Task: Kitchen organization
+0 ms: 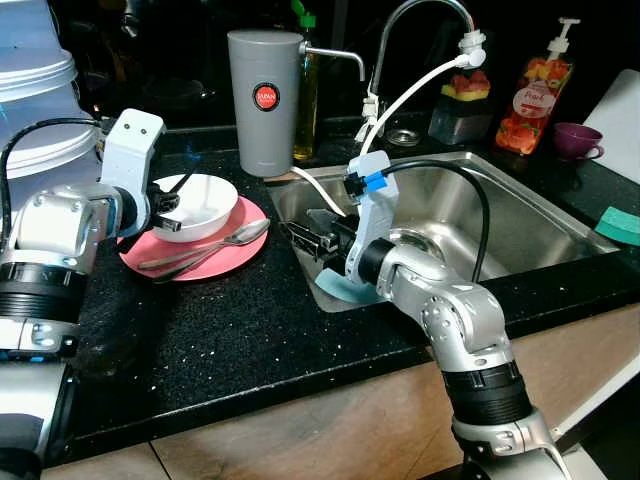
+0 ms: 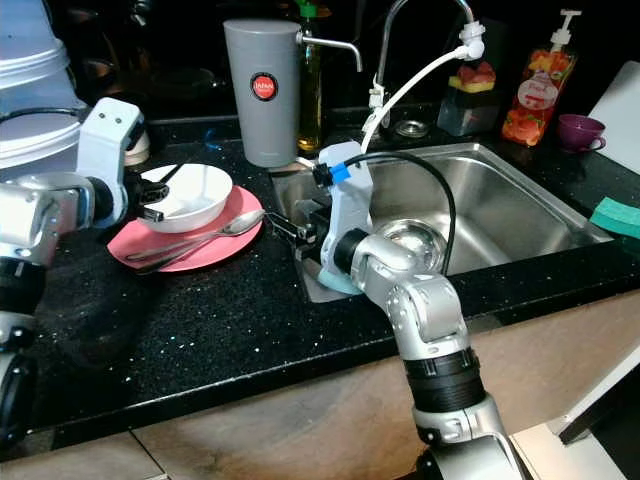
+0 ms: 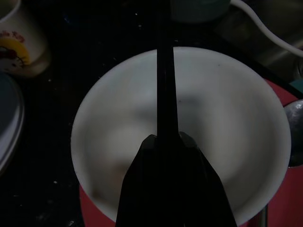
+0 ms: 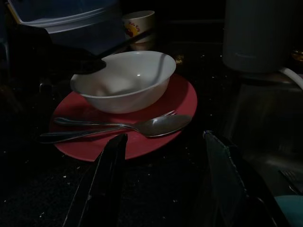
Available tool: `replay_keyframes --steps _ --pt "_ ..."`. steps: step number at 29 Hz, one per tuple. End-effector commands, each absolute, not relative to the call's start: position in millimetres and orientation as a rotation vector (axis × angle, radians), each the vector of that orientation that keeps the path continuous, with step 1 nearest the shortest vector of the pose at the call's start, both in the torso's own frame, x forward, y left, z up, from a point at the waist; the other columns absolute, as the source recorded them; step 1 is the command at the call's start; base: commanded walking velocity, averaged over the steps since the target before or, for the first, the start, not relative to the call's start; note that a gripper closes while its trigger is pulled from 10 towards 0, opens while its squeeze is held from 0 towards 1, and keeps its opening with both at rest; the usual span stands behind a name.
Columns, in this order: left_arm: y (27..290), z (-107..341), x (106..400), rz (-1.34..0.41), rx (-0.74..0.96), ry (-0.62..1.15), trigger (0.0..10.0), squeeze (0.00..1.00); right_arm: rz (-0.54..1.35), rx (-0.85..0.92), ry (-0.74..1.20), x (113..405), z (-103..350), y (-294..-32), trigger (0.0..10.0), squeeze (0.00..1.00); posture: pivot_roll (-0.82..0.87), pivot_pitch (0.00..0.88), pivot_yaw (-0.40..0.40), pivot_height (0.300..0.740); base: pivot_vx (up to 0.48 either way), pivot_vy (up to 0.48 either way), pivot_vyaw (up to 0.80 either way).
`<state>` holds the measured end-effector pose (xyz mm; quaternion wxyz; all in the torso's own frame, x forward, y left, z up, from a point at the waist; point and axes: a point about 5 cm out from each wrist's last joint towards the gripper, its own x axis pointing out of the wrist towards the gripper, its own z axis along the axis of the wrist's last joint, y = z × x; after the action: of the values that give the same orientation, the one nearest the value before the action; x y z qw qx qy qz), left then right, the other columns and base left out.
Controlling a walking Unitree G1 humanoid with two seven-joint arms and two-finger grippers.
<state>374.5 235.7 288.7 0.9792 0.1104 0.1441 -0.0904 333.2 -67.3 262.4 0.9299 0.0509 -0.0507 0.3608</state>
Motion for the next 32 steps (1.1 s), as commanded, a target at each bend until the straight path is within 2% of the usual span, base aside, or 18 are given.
replay_keyframes --steps 1,8,9,27,28,30,31,32 --pt "231.9 308.9 372.8 -0.176 0.24 0.215 0.0 0.0 0.728 0.098 -0.11 333.5 264.7 -69.9 10.0 0.0 0.0 0.0 0.0 0.74 0.0 0.0 0.0" --pt "224.0 330.9 368.9 -0.201 0.288 0.153 0.0 0.0 0.729 0.097 -0.109 333.6 264.9 -70.7 10.0 0.0 0.01 0.0 -0.005 0.74 0.0 0.0 0.0" --pt "221.8 331.8 368.5 -0.211 0.298 0.148 10.0 0.0 0.73 0.097 -0.11 333.7 265.1 -70.5 10.0 0.0 0.01 0.0 -0.005 0.74 0.0 0.0 0.0" --pt "220.8 333.7 365.9 -0.197 0.327 0.155 10.0 0.0 0.731 0.098 -0.109 334.3 264.7 -69.9 10.0 0.0 0.01 0.0 -0.003 0.74 0.0 0.0 0.0" --pt "220.8 333.4 365.4 -0.201 0.327 0.157 10.0 0.91 0.732 0.097 -0.109 334.4 264.7 -70.0 10.0 0.0 0.01 0.0 -0.003 0.74 0.0 0.0 0.0" --pt "220.7 333.3 365.3 -0.203 0.327 0.156 10.0 0.91 0.731 0.097 -0.109 334.4 264.7 -70.0 10.0 0.0 0.01 0.0 -0.003 0.74 0.0 0.0 0.0" --pt "221.0 333.5 365.1 -0.199 0.331 0.157 10.0 1.0 0.732 0.097 -0.109 334.2 264.7 -69.9 10.0 0.0 0.01 0.0 -0.003 0.74 0.0 0.0 0.0" --pt "221.1 333.5 365.0 -0.197 0.332 0.157 10.0 0.63 0.732 0.097 -0.109 334.1 264.7 -69.8 10.0 0.0 0.01 0.0 -0.003 0.74 0.0 0.0 0.0"
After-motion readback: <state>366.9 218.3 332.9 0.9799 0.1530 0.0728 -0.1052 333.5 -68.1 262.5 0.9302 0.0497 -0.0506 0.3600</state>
